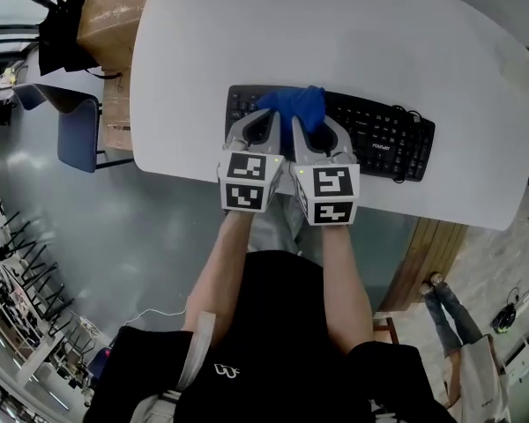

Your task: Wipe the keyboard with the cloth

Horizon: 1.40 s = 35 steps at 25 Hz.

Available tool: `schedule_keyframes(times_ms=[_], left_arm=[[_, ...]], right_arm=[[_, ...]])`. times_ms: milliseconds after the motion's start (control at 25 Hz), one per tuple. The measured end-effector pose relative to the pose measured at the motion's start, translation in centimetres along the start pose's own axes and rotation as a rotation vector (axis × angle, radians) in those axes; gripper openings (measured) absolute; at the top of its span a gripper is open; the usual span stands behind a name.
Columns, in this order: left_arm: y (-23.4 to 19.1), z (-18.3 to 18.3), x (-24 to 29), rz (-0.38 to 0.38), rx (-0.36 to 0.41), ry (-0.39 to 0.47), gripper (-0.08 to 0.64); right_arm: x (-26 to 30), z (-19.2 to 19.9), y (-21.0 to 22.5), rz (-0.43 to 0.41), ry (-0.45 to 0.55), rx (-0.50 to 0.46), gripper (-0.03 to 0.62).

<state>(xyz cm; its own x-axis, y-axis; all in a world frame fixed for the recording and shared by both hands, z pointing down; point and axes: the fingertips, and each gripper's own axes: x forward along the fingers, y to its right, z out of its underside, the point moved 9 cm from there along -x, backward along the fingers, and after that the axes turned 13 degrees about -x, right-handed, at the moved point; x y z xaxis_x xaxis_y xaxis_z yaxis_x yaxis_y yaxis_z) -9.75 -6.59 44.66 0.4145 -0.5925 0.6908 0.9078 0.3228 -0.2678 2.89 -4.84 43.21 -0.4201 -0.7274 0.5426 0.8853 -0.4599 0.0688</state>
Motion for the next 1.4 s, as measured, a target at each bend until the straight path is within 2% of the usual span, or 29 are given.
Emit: schedule_keyframes(times_ms=[1400], left_arm=[[11.5,0.4,3.9,0.151,0.079,-0.057,-0.003]], right_arm=[[-7.8,4.1,8.3,0.179,-0.006,0.078,0.074]])
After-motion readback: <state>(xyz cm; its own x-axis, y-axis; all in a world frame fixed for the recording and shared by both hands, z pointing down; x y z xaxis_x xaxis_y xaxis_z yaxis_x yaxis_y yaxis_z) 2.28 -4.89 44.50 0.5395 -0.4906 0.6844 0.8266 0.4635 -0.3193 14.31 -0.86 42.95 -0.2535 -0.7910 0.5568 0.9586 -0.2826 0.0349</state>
